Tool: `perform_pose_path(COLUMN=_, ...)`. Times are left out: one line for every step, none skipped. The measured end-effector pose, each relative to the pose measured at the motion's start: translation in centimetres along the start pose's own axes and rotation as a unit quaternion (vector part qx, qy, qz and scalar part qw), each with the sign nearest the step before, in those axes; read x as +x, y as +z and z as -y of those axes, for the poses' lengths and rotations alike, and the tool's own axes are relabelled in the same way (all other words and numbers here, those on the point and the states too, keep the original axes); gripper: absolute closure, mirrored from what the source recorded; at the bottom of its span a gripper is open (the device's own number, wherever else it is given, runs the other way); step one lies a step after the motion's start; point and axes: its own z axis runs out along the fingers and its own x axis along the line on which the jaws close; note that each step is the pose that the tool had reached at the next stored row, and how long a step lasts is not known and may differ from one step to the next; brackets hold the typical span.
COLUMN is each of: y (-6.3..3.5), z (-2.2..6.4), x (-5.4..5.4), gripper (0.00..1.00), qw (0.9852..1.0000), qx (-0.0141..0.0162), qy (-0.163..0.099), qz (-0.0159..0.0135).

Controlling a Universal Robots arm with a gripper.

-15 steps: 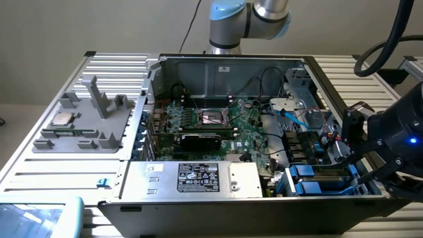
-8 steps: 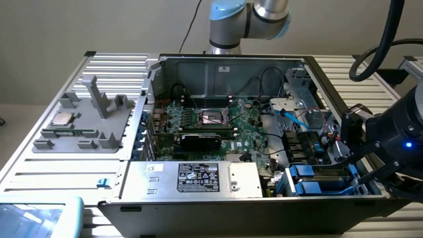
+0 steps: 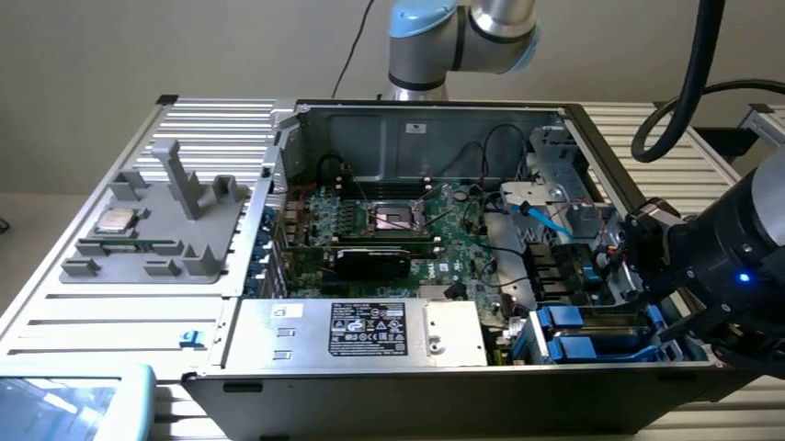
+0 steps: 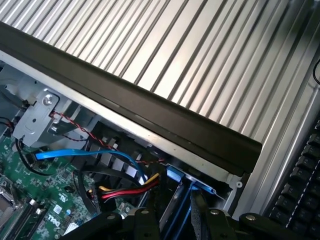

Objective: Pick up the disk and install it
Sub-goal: 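Insert the first disk wire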

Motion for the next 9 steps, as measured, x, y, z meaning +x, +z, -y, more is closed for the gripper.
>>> perform_pose_path(y=0.04, z=0.07, x=0.02, gripper=0.62, qw=1.0, qx=-0.0024, qy=-0.001, qz=-0.0037)
perform_pose_path(y=0.08, z=0.14, x=0.05, gripper=0.62, qw=1.0, qx=-0.0047, qy=-0.001, qz=-0.0076)
perform_pose_path(y=0.11, z=0.17, x=0.05, gripper=0.62, qw=0.9999, qx=-0.0071, qy=-0.001, qz=-0.0116)
perform_pose_path(y=0.16, z=0.2, x=0.06, gripper=0.62, qw=0.9998, qx=-0.0091, qy=-0.001, qz=-0.0149)
perform_pose_path(y=0.2, z=0.23, x=0.05, gripper=0.62, qw=0.9998, qx=-0.0107, qy=-0.001, qz=-0.0179)
perform_pose_path(y=0.25, z=0.26, x=0.03, gripper=0.62, qw=0.9997, qx=-0.0122, qy=-0.002, qz=-0.0206)
perform_pose_path(y=0.28, z=0.29, x=0.01, gripper=0.62, qw=0.9997, qx=-0.0132, qy=-0.003, qz=-0.0224)
perform_pose_path(y=0.31, z=0.31, x=-0.02, gripper=0.62, qw=0.9996, qx=-0.0139, qy=-0.005, qz=-0.0235)
perform_pose_path(y=0.35, z=0.36, x=-0.08, gripper=0.62, qw=0.9996, qx=-0.0143, qy=-0.007, qz=-0.0246)
